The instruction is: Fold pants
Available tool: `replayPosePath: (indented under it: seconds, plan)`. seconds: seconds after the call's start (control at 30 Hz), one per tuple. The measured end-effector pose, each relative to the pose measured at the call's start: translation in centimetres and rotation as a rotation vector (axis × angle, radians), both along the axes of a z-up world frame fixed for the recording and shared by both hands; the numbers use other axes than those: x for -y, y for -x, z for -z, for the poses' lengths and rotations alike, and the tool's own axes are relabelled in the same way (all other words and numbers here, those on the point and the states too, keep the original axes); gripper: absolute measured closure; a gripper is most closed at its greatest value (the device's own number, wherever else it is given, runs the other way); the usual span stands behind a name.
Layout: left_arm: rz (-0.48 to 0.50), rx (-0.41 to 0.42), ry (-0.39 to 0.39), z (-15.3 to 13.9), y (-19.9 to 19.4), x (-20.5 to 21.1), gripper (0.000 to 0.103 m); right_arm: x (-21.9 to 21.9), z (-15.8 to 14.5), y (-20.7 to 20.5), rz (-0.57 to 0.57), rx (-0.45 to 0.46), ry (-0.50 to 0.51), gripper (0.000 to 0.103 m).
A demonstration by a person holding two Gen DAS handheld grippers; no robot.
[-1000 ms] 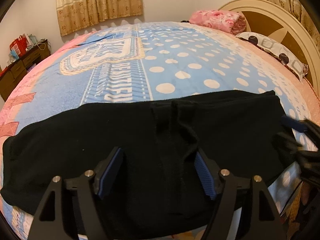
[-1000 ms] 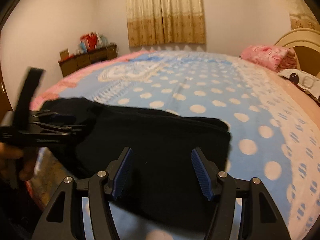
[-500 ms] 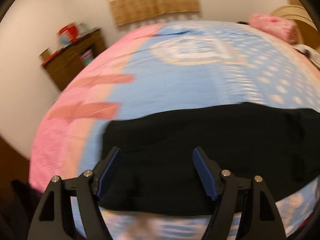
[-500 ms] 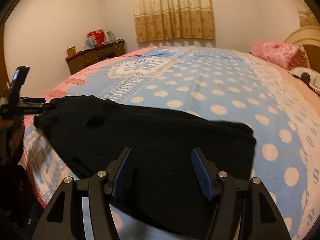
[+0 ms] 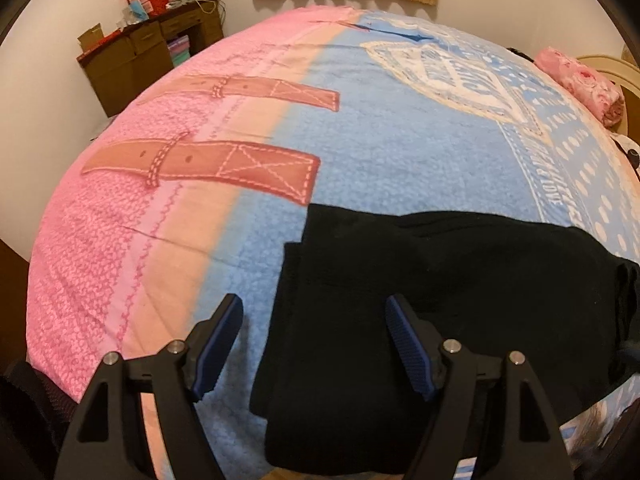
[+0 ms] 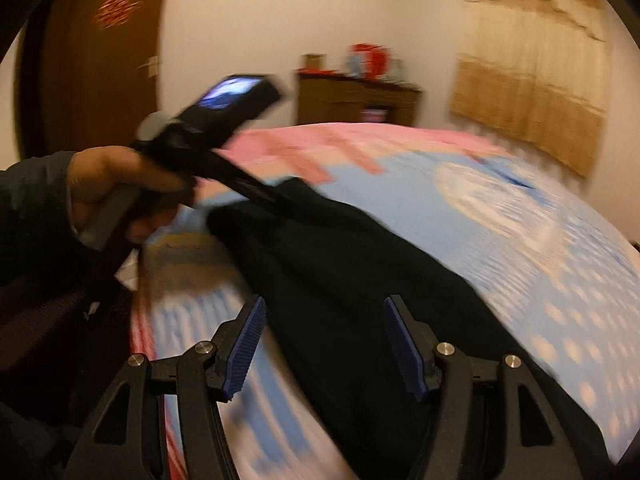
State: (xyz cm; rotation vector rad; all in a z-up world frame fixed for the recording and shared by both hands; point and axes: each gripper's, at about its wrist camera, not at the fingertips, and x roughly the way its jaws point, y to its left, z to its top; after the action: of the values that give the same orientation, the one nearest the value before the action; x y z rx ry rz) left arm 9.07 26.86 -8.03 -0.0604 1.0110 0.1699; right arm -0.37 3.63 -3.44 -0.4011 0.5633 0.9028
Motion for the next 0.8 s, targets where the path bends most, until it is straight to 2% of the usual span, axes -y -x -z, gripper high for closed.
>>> replayPosePath:
  seconds: [0.07,0.13,0.27,0.33,0.37,0.43,0.53,0.57,0.67,0.73,0.8]
  plan:
    - [0.007,0.001,0.014,-0.3,0.0,-0.4,0.027,-3.1,0.7,-0.3,-0.036,0.007,0.028,0.042]
    - [-0.005,0.008,0.029,-0.7,0.3,-1.1,0.027,-4.9,1.5,-0.6,-0.06,0.01,0.062,0.056]
    - [-0.021,0.012,0.072,-0.7,0.9,-2.2,0.027,-6.5,3.3,-1.2,-0.098,-0.063,0.091,0.075]
    - [-0.01,0.0,0.108,-0.2,0.9,-2.3,0.027,-7.0,4.3,-0.4,-0.158,-0.092,0.132,0.076]
    - [-0.004,-0.005,0.118,0.1,0.9,-2.1,0.027,-7.4,5.1,0.4,-0.176,-0.057,0.181,0.076]
    - [-0.003,-0.005,0.113,0.4,0.8,-1.8,0.026,-7.5,5.4,1.1,-0.171,-0.016,0.186,0.076]
    - [-0.033,0.0,0.127,0.6,0.6,-2.1,0.023,-6.4,4.3,0.4,-0.151,-0.074,0.122,0.076]
    - [-0.048,0.002,0.13,0.5,0.7,-2.2,0.02,-5.9,4.0,0.3,-0.141,-0.078,0.1,0.076]
    - [-0.066,0.017,0.124,0.5,1.1,-2.5,0.019,-3.7,3.2,0.2,-0.109,-0.091,0.053,0.076]
    - [-0.064,0.02,0.127,0.5,1.2,-2.4,0.019,-1.8,2.8,0.3,-0.078,-0.094,0.021,0.076]
    - [-0.03,-0.001,0.161,1.1,0.8,-2.0,0.019,0.2,2.6,0.2,-0.042,-0.1,-0.008,0.076]
